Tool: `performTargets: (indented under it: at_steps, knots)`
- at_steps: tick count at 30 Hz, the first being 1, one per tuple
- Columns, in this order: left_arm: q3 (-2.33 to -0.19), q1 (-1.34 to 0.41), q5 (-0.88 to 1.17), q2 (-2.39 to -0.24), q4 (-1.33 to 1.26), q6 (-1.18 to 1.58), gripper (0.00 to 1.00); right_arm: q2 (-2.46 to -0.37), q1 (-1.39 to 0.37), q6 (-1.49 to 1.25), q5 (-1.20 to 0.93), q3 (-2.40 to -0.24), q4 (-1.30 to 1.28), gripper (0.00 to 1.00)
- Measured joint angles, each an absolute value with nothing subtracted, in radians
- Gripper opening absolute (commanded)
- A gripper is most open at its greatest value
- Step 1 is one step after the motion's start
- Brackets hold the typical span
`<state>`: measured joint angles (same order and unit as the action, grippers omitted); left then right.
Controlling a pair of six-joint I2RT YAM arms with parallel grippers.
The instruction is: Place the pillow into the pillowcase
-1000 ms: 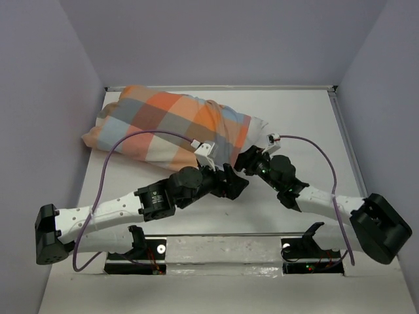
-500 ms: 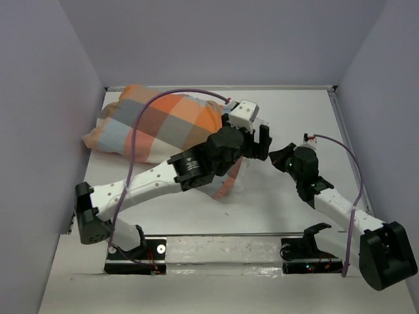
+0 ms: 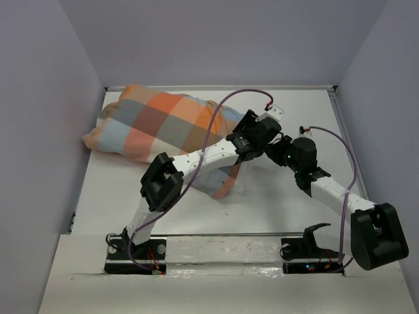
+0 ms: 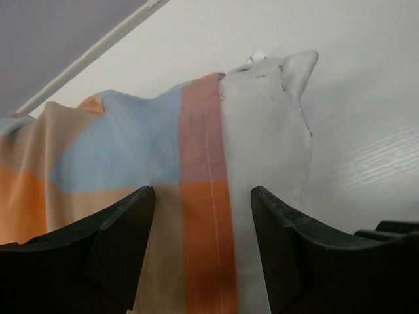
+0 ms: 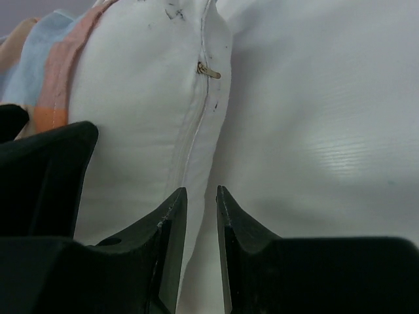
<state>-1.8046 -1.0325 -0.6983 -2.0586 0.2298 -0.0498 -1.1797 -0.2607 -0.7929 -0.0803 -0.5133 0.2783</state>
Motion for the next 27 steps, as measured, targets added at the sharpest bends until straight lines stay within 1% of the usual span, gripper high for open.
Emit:
performTargets:
  at_steps: [1,4,5,6,7,9,10,12,14,18,20,21,22,24,25,27]
  knots:
    - [-1.823,-1.026,-0.707,-2.075,0.229,-0.064,0.70,-1.188,-0.258,-0.793,-0.088,-0.517,0.282,0.31]
    - [-1.871,-1.011,-0.740,-2.115,0.222,-0.100,0.63,-1.216,-0.248,-0.793,-0.117,-0.529,0.305,0.33]
    - [-1.876,-1.005,-0.752,-2.122,0.215,-0.114,0.55,-1.222,-0.247,-0.793,-0.124,-0.530,0.310,0.41]
    - [-1.876,-1.002,-0.762,-2.124,0.206,-0.124,0.51,-1.228,-0.247,-0.793,-0.131,-0.531,0.318,0.47]
    - [-1.876,-0.999,-0.768,-2.126,0.197,-0.134,0.42,-1.240,-0.247,-0.793,-0.140,-0.532,0.326,0.58]
    - [-1.876,-0.997,-0.780,-2.127,0.174,-0.146,0.31,-1.264,-0.247,-0.790,-0.151,-0.539,0.336,0.66]
    - [-1.876,-0.997,-0.785,-2.127,0.162,-0.155,0.19,-1.291,-0.247,-0.787,-0.167,-0.545,0.351,0.70]
    - [-1.876,-0.997,-0.799,-2.127,0.131,-0.175,0.08,-1.340,-0.247,-0.788,-0.192,-0.556,0.376,0.72]
    - [-1.877,-0.997,-0.804,-2.127,0.112,-0.182,0.00,-1.386,-0.247,-0.785,-0.219,-0.573,0.394,0.73]
    - [-1.877,-0.997,-0.783,-2.127,0.093,-0.170,0.00,-1.511,-0.245,-0.781,-0.317,-0.632,0.477,0.73]
    - [-1.877,-0.995,-0.739,-2.126,0.091,-0.144,0.00,-1.553,-0.243,-0.783,-0.367,-0.651,0.519,0.69]
    - [-1.877,-0.994,-0.698,-2.121,0.093,-0.125,0.00,-1.596,-0.241,-0.788,-0.413,-0.666,0.563,0.58]
    - [-1.877,-0.992,-0.660,-2.116,0.094,-0.105,0.00,-1.631,-0.239,-0.799,-0.451,-0.675,0.623,0.41]
    - [-1.876,-0.991,-0.599,-2.099,0.094,-0.066,0.00,-1.692,-0.236,-0.831,-0.506,-0.680,0.709,0.23]
    - [-1.875,-0.990,-0.536,-2.082,0.095,-0.027,0.00,-1.709,-0.236,-0.851,-0.532,-0.679,0.752,0.11]
    - [-1.874,-0.987,-0.469,-2.058,0.095,0.012,0.00,-1.746,-0.243,-0.878,-0.575,-0.679,0.825,0.03]
